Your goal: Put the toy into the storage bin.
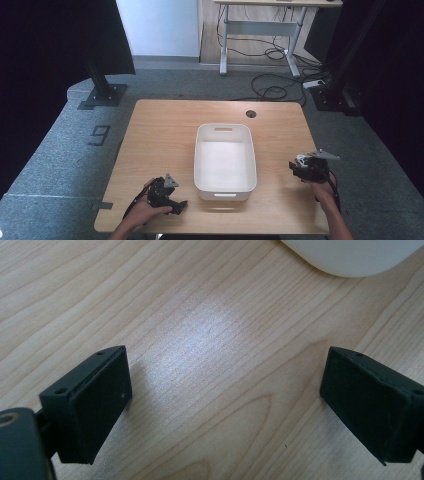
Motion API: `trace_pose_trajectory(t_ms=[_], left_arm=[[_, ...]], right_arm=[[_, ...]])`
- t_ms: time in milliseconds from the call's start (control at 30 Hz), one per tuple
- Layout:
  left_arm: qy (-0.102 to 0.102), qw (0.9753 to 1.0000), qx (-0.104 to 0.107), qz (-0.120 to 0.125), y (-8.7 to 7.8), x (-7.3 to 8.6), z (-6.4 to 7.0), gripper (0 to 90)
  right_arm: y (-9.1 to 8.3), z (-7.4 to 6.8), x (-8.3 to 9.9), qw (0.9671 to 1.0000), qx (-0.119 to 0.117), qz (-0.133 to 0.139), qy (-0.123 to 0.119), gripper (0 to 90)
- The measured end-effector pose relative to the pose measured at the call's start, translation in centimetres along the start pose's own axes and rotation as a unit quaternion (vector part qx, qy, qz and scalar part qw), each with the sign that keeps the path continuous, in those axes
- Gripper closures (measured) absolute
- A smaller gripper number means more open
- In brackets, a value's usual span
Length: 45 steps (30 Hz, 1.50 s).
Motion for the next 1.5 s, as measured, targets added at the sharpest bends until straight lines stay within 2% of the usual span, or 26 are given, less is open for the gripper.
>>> trace_pose_trajectory(t_ms=[533, 700, 800, 933, 1200, 1500], left_arm=[[0.008, 0.9999, 0.006, -0.001, 0.2, -0.3, 0.0, 5.5], [0.008, 0.9999, 0.006, -0.001, 0.2, -0.3, 0.0, 5.4], [0.008, 1.0000, 0.006, -0.002, 0.3, -0.3, 0.0, 5.3], [0.006, 1.0000, 0.005, 0.000, 0.3, -0.3, 0.0, 5.3], [0.005, 1.0000, 0.004, 0.003, 0.2, -0.2, 0.0, 5.4], [0.003, 1.0000, 0.005, 0.007, 0.1, 0.0, 0.0, 5.4]], right_arm=[[-0.7, 2.1, 0.4, 0.9996, 0.018, -0.005, 0.022, 30.0], [-0.1, 3.3, 0.9, 0.9991, 0.031, -0.015, 0.026, 30.0], [0.2, 3.7, 1.2, 0.9989, 0.030, -0.022, 0.031, 30.3], [0.7, 4.0, 1.3, 0.9985, 0.025, -0.019, 0.045, 32.3], [1.8, 4.0, 0.8, 0.9982, 0.033, -0.025, 0.044, 33.2], [2.8, 4.2, 0.9, 0.9977, 0.032, -0.034, 0.049, 35.1]])
Point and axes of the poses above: each handheld gripper's, and its own axes: y roughly forward along the jaws, x roughly out of its underside, z roughly to its right, the point moved 5 cm from there along y, roughly forward along the jaws, and after that the axes turned 9 degrees about -y, right-handed, at the moved point
